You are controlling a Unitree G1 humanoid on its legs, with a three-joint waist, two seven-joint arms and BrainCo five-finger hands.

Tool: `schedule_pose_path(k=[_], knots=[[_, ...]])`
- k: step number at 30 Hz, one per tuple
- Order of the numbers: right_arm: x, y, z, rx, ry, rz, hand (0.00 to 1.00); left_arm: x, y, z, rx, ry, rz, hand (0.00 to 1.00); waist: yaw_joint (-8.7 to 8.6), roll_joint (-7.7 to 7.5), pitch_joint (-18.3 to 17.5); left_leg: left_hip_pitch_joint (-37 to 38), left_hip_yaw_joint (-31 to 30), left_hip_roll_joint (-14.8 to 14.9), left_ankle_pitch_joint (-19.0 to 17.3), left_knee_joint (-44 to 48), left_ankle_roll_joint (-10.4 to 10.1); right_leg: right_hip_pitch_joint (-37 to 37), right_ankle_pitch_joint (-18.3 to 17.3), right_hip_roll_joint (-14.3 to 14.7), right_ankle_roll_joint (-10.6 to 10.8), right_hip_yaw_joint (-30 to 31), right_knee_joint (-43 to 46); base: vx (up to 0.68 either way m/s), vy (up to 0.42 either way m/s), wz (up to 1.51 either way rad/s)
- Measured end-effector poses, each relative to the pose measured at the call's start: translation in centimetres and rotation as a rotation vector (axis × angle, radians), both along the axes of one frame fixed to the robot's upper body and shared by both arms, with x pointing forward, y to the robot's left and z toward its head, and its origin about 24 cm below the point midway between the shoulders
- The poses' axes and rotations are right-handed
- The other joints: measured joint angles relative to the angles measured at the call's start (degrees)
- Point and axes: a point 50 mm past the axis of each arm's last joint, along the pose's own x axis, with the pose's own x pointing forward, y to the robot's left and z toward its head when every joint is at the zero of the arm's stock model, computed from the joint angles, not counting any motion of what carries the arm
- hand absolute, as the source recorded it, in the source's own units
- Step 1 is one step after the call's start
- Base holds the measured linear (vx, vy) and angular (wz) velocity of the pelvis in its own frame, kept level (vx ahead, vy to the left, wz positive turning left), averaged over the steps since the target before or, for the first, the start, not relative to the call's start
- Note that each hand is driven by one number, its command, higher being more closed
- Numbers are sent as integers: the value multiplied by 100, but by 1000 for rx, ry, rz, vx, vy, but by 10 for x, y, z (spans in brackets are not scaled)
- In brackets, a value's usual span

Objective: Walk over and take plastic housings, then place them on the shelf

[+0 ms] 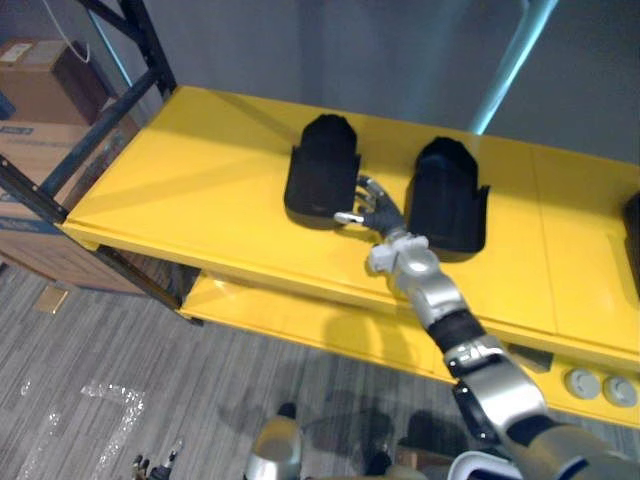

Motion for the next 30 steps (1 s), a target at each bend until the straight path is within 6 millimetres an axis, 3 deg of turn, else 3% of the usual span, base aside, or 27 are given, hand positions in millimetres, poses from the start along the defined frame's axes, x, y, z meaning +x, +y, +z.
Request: schedule_pose_path(k=[30], knots=[[-3, 14, 2, 9, -14, 132, 0, 7, -1, 1, 5, -13, -23, 0, 33, -48, 10, 18, 135, 127, 26, -125, -40, -135, -11, 89, -70, 149, 16, -3, 1, -2]])
